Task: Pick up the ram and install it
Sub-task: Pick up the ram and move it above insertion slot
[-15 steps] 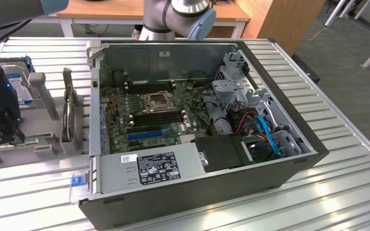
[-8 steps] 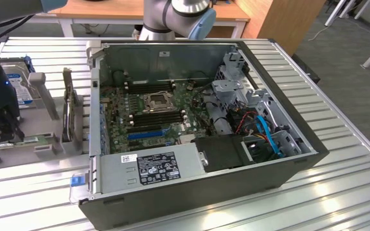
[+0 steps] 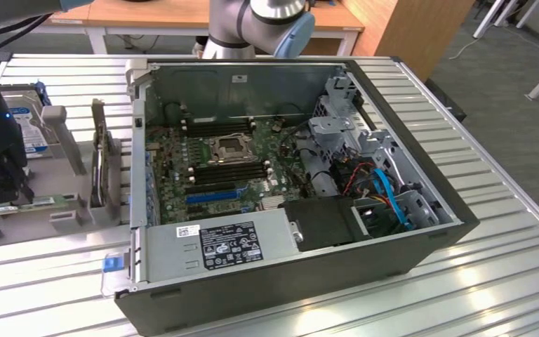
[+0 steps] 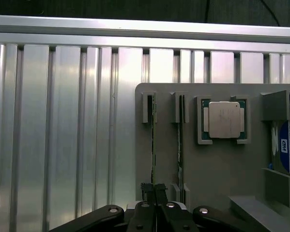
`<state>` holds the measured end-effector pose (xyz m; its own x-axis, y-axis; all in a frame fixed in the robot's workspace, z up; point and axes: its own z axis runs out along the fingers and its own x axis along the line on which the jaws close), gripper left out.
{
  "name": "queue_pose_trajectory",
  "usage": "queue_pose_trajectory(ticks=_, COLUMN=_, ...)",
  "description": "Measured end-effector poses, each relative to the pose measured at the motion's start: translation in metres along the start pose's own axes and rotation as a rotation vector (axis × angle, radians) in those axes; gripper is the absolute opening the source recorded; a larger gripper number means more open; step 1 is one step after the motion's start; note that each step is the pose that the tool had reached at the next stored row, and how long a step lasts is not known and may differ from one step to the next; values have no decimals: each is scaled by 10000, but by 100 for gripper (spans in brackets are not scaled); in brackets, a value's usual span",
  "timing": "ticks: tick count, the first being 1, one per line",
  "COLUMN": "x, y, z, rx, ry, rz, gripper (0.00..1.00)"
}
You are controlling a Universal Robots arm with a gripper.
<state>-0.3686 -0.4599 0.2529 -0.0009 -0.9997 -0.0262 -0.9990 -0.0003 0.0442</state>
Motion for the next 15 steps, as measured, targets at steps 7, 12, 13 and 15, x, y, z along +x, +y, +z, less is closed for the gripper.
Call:
queue_pose_trajectory(ticks=7, x=-2, y=-2, z=-56, rx=1, ry=0, rz=0, gripper=11)
queue_pose_trajectory(ticks=12, x=-2, y=-1, z=-97, rx=0, ry=0, rz=0, gripper=11)
queue_pose_trajectory(ticks=13, x=-3, y=0, z=-105, rx=1, ry=0, rz=0, gripper=11)
queue_pose_trajectory(ticks=15, x=-3, y=0, z=-120, rx=1, ry=0, rz=0, gripper=11)
